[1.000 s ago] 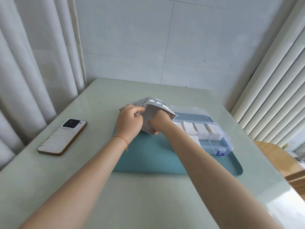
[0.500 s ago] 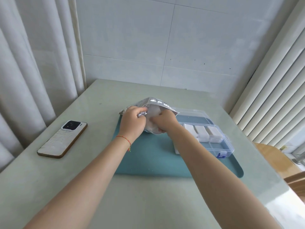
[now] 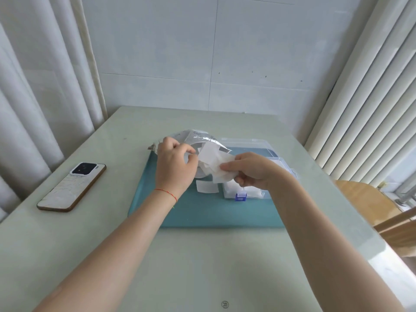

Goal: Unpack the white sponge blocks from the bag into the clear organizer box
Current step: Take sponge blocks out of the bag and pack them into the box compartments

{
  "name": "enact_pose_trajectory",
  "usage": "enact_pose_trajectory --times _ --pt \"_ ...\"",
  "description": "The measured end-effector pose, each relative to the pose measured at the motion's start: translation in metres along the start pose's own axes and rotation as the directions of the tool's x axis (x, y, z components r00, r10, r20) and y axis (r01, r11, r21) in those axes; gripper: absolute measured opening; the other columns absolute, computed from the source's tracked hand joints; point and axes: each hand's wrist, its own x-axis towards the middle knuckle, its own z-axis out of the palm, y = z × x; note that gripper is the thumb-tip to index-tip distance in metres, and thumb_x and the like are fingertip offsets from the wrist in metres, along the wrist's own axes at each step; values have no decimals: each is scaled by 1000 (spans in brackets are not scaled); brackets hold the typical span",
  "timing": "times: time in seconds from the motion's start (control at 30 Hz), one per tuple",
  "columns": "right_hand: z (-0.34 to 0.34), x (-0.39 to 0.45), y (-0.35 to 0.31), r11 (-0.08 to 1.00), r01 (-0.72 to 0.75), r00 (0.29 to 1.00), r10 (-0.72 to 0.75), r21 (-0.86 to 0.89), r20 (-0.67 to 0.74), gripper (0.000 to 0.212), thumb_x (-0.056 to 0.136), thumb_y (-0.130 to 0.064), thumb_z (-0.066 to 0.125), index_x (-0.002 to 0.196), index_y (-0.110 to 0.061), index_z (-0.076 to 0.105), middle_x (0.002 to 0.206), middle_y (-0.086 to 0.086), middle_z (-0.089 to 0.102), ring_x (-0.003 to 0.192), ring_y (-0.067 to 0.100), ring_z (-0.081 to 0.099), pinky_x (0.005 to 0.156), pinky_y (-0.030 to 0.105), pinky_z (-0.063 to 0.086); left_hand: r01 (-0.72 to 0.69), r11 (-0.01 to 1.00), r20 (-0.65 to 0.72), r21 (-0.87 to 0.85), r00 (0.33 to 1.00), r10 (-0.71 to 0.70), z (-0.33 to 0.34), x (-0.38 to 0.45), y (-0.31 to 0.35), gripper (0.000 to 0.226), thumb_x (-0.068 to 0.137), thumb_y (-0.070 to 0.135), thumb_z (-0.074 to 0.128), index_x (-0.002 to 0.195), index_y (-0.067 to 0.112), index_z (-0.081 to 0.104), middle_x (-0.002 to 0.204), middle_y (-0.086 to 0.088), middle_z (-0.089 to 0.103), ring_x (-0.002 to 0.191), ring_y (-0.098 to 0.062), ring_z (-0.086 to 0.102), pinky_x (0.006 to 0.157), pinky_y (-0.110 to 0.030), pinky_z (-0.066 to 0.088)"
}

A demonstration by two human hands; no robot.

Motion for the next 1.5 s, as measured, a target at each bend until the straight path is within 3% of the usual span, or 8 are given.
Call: enact_pose_trajectory --times 0.17,0.23,0.33,0.43,0.63,1.2,1.33,1.5 --pt "-11 -5 10 1000 10 1000 -10 5 24 14 88 -15 70 97 -4 64 76 8 60 44 13 42 42 18 37 -2 994 37 110 999 -2 -2 -8 13 20 86 19 58 68 11 63 75 0 45 73 -22 44 61 -30 33" --pt "-18 -8 13 1000 25 999 -26 8 31 13 89 -15 68 95 -5 62 74 8 59 44 13 41 42 18 36 82 986 101 145 990 -98 -4 -8 17 36 84 33 46 62 5 54 60 -9 43 62 -26 40 54 -37 34" --pt "-25 -12 16 998 62 997 -62 5 52 15 91 -14 67 99 -3 61 72 8 55 44 13 40 42 17 34 316 949 307 19 901 -307 -4 -6 28 58 88 54 45 73 1 64 65 -14 63 55 -28 56 56 -36 47" --pt "-25 -15 16 997 81 994 -80 -8 77 12 91 -14 66 95 -3 62 67 5 55 44 12 40 42 17 33 582 771 527 -260 754 -391 0 -6 38 38 93 42 61 83 5 66 63 -2 67 51 -17 63 43 -21 40" --pt "-16 -15 19 990 141 990 -141 -22 2 9 89 -13 69 84 -6 65 64 5 54 46 14 41 44 19 36 697 578 591 -424 697 -406 7 -12 36 18 93 20 65 88 3 64 64 -8 65 47 -12 62 41 -19 43" --pt "-8 -13 19 959 259 909 -282 -116 -306 14 90 -17 63 85 -4 63 54 7 50 42 18 41 44 24 32 699 456 611 -551 710 -351 15 -15 41 11 89 0 66 80 6 65 64 -7 65 51 -12 63 51 -19 53" --pt "-6 -13 21 951 269 885 -305 -150 -352 13 88 -15 62 87 -1 62 58 3 53 40 15 45 43 24 34 698 447 577 -559 715 -395 23 -13 42 9 88 2 69 92 9 65 67 -5 65 53 -13 61 53 -22 54" --pt "0 -13 27 929 285 855 -357 -235 -376 6 85 -14 63 80 -13 59 64 -5 55 53 13 48 43 19 36 593 707 404 -385 797 -448 30 -16 38 27 80 18 79 96 22 58 77 -2 60 61 -15 58 54 -27 45"
